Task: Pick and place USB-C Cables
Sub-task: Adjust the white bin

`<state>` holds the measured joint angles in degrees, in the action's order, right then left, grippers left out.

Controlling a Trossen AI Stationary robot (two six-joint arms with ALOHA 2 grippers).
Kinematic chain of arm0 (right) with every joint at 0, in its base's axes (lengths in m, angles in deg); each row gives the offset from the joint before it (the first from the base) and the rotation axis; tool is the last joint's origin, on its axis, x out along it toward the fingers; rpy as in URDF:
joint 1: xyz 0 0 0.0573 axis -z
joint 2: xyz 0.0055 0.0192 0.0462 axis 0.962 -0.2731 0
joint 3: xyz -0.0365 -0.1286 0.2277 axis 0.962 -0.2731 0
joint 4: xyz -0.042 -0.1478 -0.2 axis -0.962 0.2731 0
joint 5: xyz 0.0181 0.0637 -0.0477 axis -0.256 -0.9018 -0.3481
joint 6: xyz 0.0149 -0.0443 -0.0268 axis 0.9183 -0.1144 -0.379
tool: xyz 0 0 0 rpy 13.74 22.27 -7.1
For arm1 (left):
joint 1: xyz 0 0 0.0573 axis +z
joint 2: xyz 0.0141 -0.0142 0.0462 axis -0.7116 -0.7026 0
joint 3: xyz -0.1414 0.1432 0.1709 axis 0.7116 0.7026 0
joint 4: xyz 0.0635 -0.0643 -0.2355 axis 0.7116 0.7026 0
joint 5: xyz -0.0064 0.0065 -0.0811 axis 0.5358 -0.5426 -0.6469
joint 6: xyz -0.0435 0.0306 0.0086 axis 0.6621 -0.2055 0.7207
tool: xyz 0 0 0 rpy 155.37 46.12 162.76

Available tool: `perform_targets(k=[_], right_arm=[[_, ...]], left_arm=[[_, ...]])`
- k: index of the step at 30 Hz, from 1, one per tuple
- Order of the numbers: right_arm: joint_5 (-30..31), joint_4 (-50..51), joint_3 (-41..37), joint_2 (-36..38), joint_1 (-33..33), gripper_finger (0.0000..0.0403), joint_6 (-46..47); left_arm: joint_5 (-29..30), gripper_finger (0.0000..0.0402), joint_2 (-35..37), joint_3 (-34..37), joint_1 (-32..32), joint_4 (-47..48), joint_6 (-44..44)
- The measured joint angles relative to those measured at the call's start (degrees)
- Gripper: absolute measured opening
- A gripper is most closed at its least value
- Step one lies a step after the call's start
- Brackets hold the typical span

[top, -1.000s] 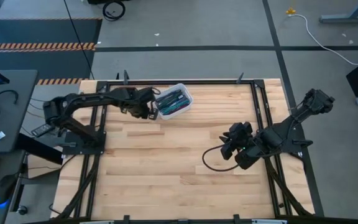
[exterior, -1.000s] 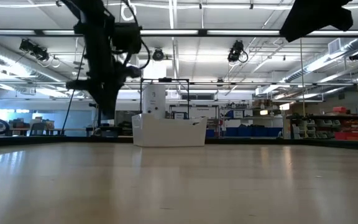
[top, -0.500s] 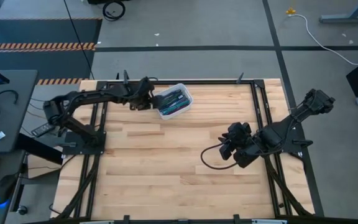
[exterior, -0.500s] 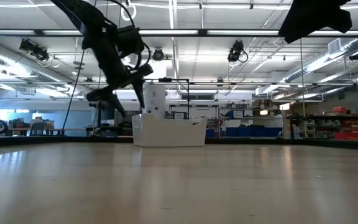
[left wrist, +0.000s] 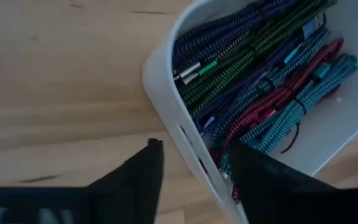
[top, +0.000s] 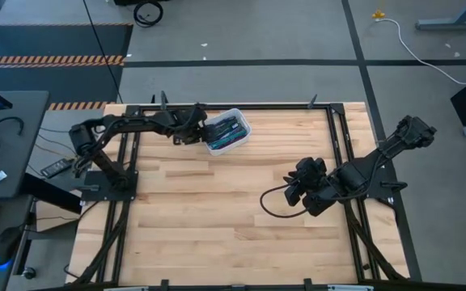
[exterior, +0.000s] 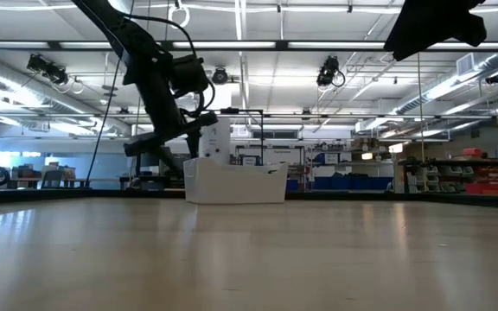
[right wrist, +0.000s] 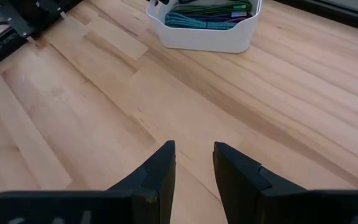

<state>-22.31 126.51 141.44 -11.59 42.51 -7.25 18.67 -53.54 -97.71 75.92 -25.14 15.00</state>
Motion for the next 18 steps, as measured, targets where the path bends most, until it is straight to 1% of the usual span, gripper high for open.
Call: perform_targets(k=[8, 11, 13, 15, 18], right_arm=[[0.0, -0.1, 0.0, 0.0, 0.0, 0.0113, 0.0], [0.0, 0.0, 0.0, 0.0, 0.0, 0.0113, 0.0], [0.0, 0.0, 0.0, 0.0, 0.0, 0.0113, 0.0], [0.0, 0.0, 0.0, 0.0, 0.0, 0.0113, 0.0], [0.0, 0.0, 0.0, 0.0, 0.0, 0.0113, 0.0]], left_arm=[[0.3, 0.0057, 0.0, 0.0, 3.3, -3.1, -3.0], [0.1, 0.0016, 0.0, 0.0, 4.3, -4.3, -5.1], [-0.4, 0.001, -0.1, -0.1, 5.0, -4.7, -6.2], [-0.7, 0.0014, -0.1, -0.9, 5.6, -4.2, -6.3], [0.7, 0.0018, -0.1, -1.7, 6.4, -4.5, -5.9]])
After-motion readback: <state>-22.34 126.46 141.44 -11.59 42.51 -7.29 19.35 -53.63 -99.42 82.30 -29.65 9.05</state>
